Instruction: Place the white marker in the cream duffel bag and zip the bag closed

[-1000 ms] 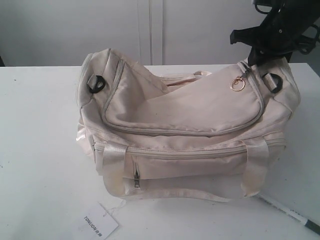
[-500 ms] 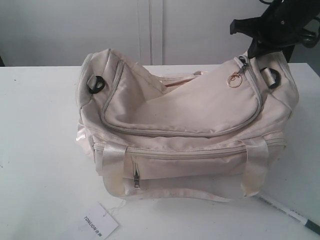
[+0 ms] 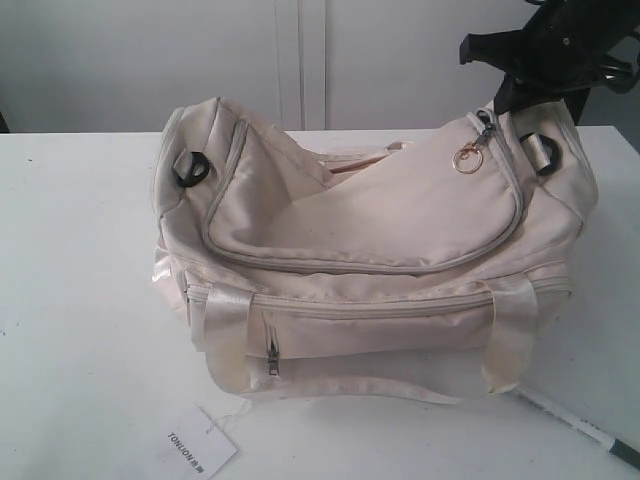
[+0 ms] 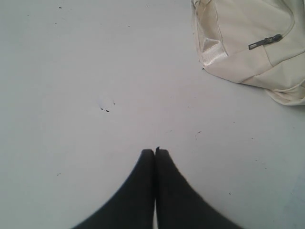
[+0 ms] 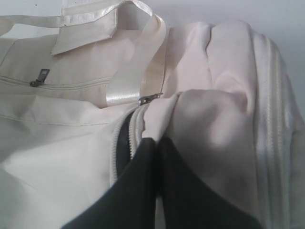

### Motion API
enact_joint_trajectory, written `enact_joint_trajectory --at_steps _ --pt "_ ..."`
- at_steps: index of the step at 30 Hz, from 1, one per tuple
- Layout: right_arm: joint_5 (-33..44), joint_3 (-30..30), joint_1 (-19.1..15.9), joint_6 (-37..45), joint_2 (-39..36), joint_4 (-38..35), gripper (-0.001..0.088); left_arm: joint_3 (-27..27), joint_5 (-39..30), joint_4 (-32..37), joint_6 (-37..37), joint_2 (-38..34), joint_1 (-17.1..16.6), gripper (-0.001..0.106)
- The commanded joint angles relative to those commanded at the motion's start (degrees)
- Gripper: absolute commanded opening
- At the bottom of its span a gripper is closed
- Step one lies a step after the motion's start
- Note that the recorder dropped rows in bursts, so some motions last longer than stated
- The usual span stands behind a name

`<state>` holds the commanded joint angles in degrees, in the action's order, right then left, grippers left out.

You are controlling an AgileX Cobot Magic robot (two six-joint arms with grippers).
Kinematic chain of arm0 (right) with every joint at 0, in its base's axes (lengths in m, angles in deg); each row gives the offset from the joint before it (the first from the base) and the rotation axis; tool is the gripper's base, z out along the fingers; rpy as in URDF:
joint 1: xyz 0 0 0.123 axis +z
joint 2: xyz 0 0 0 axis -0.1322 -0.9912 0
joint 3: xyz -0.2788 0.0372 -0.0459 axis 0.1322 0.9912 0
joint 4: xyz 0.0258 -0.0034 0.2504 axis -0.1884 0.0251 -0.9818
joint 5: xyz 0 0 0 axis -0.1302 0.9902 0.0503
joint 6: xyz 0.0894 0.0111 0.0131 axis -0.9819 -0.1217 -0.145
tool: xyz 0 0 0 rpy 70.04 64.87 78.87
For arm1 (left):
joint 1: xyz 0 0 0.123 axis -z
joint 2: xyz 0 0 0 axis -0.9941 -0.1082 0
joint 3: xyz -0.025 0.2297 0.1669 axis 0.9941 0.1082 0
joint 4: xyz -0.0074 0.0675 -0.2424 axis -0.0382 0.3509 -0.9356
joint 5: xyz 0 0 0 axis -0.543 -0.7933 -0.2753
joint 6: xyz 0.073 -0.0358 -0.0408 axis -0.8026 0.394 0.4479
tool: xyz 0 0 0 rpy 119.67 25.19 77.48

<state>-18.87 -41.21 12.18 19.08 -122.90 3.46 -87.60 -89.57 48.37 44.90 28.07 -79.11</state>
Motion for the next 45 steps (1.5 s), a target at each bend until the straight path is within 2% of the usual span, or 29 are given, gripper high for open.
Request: enact_joint_trajectory --at_steps 25,30,36,45 --pt "0.0 0.0 0.0 0.0 0.0 0.0 0.0 0.0 0.42 0.43 -0.16 0.0 0.0 0.0" --pt "0.0 0.0 0.0 0.0 0.0 0.0 0.0 0.0 8.28 -3.36 1.79 0.0 0.0 0.0" --pt "0.23 0.0 0.0 0.0 0.0 0.0 0.0 0.0 18.77 -3.46 1.79 0.0 0.0 0.0" --pt "0.42 0.0 0.0 0.0 0.0 0.0 0.0 0.0 20.82 -5.54 2.39 0.0 0.0 0.0"
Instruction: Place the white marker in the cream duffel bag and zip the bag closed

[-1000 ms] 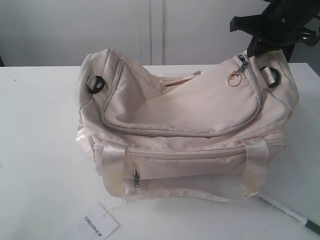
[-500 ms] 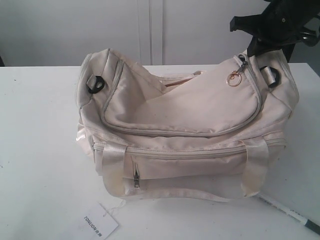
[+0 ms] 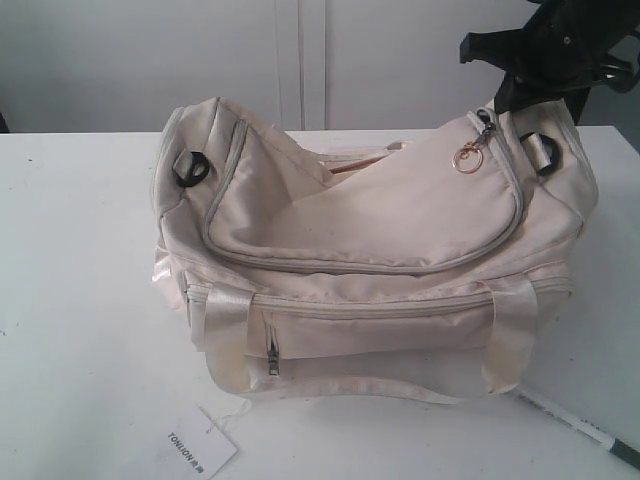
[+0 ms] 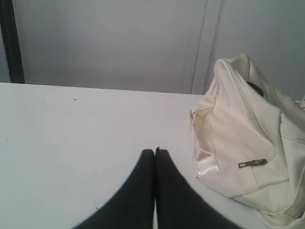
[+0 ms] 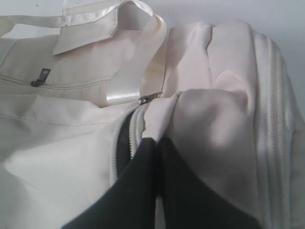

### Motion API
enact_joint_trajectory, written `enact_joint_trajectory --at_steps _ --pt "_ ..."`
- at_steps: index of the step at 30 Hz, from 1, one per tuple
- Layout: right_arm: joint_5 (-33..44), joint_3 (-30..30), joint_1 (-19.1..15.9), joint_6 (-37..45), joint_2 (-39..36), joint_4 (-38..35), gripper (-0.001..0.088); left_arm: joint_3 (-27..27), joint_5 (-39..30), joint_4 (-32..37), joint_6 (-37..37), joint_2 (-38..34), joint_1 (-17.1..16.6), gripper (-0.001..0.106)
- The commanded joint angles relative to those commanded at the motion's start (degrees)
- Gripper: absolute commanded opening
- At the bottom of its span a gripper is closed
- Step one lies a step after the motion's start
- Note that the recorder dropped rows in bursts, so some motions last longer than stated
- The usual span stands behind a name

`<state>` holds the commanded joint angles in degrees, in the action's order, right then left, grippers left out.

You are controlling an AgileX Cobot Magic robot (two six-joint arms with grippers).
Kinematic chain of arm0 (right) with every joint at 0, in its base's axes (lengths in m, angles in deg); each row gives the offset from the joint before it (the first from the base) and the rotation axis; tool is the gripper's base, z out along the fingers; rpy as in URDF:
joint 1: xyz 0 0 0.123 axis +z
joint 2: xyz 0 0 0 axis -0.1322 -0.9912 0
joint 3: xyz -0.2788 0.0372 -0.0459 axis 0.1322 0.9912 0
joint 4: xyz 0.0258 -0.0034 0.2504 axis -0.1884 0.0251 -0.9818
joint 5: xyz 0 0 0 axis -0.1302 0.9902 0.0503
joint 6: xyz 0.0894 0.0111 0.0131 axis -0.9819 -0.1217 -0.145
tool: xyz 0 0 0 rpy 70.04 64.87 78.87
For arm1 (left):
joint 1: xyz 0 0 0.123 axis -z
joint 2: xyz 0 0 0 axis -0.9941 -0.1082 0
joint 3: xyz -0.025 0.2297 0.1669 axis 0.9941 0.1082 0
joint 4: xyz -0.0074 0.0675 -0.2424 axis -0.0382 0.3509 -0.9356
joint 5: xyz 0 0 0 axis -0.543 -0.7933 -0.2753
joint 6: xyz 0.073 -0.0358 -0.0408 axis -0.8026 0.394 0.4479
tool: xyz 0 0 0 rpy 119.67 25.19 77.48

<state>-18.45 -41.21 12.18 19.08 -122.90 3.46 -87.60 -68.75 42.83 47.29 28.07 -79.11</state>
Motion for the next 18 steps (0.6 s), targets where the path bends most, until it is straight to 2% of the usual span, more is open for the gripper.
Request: enact_joint_trajectory --at_steps 7,9,14,18 --pt "-0.1 0.0 0.0 0.0 0.0 0.0 0.0 0.0 4.08 0.0 -1.1 0.0 0.0 0.0" --pt "-0.1 0.0 0.0 0.0 0.0 0.0 0.0 -0.1 1.57 0.0 -1.1 0.0 0.0 0.0" --pt "-0.1 0.0 0.0 0.0 0.0 0.0 0.0 -7.14 -11.59 0.0 -1.1 -0.95 0.0 0.0" --pt "-0.34 0.0 0.0 0.0 0.0 0.0 0.0 -11.2 -14.2 0.0 -1.1 -4.62 0.0 0.0"
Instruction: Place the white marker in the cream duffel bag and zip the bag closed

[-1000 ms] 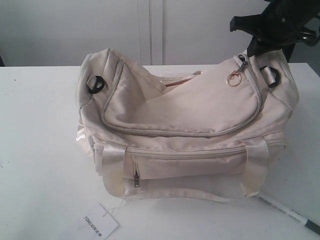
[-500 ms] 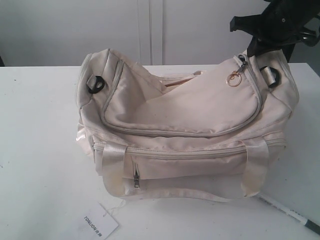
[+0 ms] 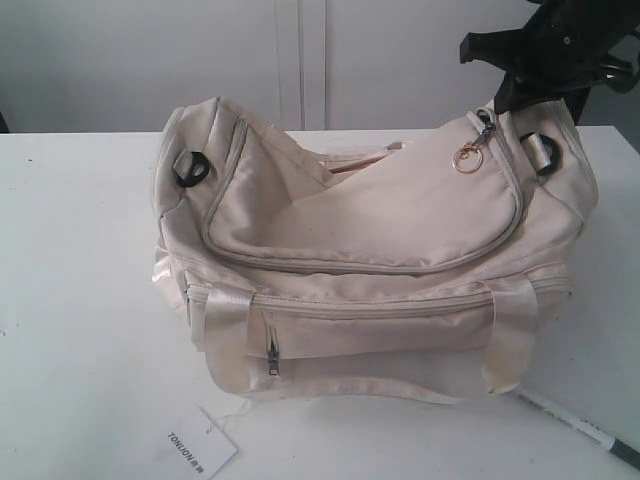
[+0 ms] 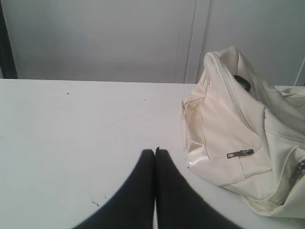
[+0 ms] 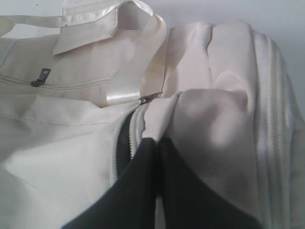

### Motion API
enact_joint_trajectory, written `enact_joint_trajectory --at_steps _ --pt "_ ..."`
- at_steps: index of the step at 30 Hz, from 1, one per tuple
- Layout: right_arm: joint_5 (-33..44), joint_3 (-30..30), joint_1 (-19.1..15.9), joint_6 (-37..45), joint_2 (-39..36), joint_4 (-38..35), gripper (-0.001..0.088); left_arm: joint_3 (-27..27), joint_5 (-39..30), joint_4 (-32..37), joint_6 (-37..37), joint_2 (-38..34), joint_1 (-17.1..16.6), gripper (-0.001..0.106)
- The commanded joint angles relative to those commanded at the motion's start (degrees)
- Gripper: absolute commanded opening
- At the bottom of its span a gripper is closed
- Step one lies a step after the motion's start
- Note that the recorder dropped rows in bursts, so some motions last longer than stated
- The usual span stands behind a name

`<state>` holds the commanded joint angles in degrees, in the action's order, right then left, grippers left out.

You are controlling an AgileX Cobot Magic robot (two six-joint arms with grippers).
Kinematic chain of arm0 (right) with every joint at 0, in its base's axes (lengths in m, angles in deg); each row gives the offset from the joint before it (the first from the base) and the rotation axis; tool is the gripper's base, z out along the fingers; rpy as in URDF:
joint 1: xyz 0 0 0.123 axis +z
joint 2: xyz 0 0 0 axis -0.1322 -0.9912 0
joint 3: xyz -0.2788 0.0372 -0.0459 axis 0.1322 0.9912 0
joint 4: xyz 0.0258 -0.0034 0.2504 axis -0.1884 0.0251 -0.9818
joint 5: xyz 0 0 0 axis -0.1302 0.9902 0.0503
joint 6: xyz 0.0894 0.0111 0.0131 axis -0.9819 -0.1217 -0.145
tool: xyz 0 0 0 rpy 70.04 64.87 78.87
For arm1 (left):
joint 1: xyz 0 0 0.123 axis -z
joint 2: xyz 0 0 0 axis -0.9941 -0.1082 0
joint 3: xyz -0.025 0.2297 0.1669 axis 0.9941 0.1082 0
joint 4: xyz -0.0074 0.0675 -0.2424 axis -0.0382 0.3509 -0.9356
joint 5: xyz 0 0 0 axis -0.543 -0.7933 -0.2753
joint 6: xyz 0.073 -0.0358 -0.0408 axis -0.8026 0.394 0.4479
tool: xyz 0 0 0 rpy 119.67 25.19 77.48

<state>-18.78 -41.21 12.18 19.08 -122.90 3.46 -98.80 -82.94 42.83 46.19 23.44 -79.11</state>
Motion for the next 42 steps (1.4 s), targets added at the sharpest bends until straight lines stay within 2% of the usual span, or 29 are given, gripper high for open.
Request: enact_joint_trajectory --at_steps 6,10,12,14,18,20,23,27,30,38,42 --pt "-0.12 0.0 0.0 0.0 0.0 0.0 0.0 -7.66 -8.97 0.0 0.0 -8.1 0.0 0.0" --pt "-0.12 0.0 0.0 0.0 0.0 0.0 0.0 -12.7 -10.15 -1.2 0.0 -16.72 0.0 0.0" --pt "-0.12 0.0 0.0 0.0 0.0 0.0 0.0 -15.13 -10.15 -4.58 -1.09 -21.95 0.0 0.0" --pt "-0.12 0.0 0.0 0.0 0.0 0.0 0.0 -17.55 -11.03 -11.77 -8.97 -27.2 0.0 0.0" --pt "-0.12 0.0 0.0 0.0 0.0 0.0 0.0 -23.44 -15.98 -40.88 -37.92 -39.12 0.0 0.0" --pt "-0.12 0.0 0.0 0.0 0.0 0.0 0.0 -25.74 -19.89 -52.29 -47.27 -43.32 0.0 0.0" --pt "-0.12 0.0 0.0 0.0 0.0 0.0 0.0 -27.97 -24.05 -62.69 -58.77 -48.16 0.0 0.0" --pt "-0.12 0.0 0.0 0.0 0.0 0.0 0.0 -30.54 -26.09 -64.59 -61.46 -52.19 0.57 0.0" --pt "-0.12 0.0 0.0 0.0 0.0 0.0 0.0 -32.25 -23.42 -64.59 -63.67 -54.9 3.4 0.0" --pt "-0.12 0.0 0.0 0.0 0.0 0.0 0.0 -39.09 -14.04 -64.59 -65.78 -65.9 16.57 0.0" --pt "-0.12 0.0 0.0 0.0 0.0 0.0 0.0 -44.16 -12.21 -64.59 -65.78 -72.14 21.16 0.0"
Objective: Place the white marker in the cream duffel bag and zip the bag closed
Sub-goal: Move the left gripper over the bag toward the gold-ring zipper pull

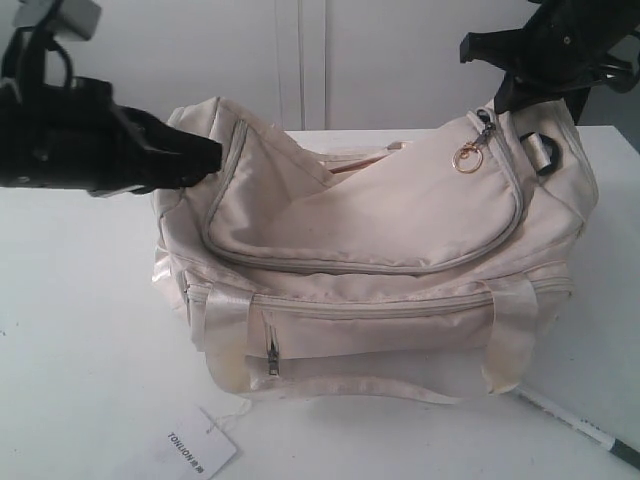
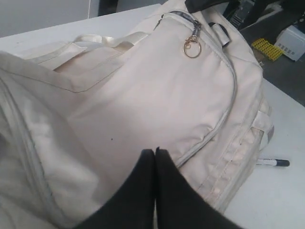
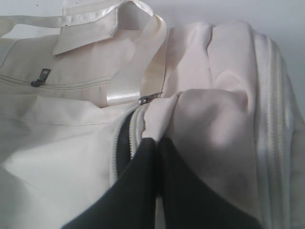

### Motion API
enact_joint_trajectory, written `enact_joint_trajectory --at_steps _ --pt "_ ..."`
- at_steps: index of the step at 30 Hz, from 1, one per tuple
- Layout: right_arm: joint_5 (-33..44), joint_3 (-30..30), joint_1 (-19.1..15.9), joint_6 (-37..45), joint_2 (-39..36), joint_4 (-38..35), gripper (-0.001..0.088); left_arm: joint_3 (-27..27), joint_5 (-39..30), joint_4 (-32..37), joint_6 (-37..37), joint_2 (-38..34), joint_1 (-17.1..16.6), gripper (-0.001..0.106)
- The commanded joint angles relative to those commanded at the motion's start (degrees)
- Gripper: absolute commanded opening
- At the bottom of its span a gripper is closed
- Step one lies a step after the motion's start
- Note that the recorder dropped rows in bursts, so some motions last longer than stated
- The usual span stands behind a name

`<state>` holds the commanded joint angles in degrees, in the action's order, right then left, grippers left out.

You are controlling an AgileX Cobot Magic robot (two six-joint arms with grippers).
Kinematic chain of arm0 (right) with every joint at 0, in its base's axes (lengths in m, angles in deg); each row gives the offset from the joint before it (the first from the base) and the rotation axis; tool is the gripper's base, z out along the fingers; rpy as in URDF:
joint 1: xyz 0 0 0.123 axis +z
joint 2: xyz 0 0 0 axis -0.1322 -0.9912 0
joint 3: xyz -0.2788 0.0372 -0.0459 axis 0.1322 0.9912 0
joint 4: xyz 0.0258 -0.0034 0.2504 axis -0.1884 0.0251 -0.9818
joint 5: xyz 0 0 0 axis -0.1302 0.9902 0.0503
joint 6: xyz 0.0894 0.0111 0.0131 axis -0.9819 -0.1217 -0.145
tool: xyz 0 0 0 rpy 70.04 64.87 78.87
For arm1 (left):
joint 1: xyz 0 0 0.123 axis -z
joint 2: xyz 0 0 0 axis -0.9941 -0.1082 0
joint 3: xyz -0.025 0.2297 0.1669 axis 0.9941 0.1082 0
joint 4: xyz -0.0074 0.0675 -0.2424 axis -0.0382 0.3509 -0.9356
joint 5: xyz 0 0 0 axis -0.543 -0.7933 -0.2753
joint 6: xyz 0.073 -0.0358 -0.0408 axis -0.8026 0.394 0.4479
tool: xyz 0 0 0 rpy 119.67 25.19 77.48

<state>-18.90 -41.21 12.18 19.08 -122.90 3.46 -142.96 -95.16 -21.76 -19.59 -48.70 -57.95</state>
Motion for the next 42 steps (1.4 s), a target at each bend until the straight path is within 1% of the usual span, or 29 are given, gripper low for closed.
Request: enact_joint_trajectory --at_steps 4,9,14,17,20,24,32,34,37,39,41,42 --pt "0.0 0.0 0.0 0.0 0.0 0.0 0.0 -4.82 0.67 0.0 0.0 -5.51 3.82 0.0" --pt "-0.12 0.0 0.0 0.0 0.0 0.0 0.0 -10.93 1.19 -0.26 0.0 -11.49 6.42 0.0" --pt "-0.62 0.0 0.0 0.0 0.0 -0.11 0.0 -16.2 0.62 -0.26 0.0 -17.74 7.54 0.0" --pt "-0.62 0.0 0.0 0.0 0.0 -0.11 0.0 -19.92 -0.56 -0.26 -0.19 -21.02 7.57 0.0" --pt "-0.62 0.0 0.0 0.0 0.0 -0.11 0.0 -23.09 -2.36 -0.14 -3.71 -23.95 7.57 0.0" --pt "-0.62 0.0 0.0 0.0 0.0 -0.11 0.0 -26.05 -2.02 -0.14 -7.67 -26.98 8.11 0.0" --pt "-0.13 0.0 0.0 0.0 0.0 -0.23 0.0 -30.4 -0.79 -0.88 -21.15 -32.79 11.15 0.0" --pt "-0.02 0.0 0.0 0.0 0.0 -0.23 0.0 -31.16 -0.62 -3.12 -22.68 -34.02 11.46 0.0" --pt "0.1 0.0 0.0 0.0 0.0 -0.23 0.0 -33.08 -0.74 -8.53 -24.68 -36.1 11.53 0.0" --pt "0.33 0.0 0.0 0.0 0.0 -0.23 0.0 -34.36 -1.28 -11.19 -27.17 -37.24 11.53 0.0" --pt "0.45 0.0 0.0 0.0 0.0 -0.23 0.0 -35.73 -3.04 -12.9 -30.5 -38.33 11.53 0.0" --pt "0.45 0.0 0.0 0.0 0.0 -0.23 0.0 -37.03 -4.98 -14.72 -34.13 -39.38 11.53 0.0"
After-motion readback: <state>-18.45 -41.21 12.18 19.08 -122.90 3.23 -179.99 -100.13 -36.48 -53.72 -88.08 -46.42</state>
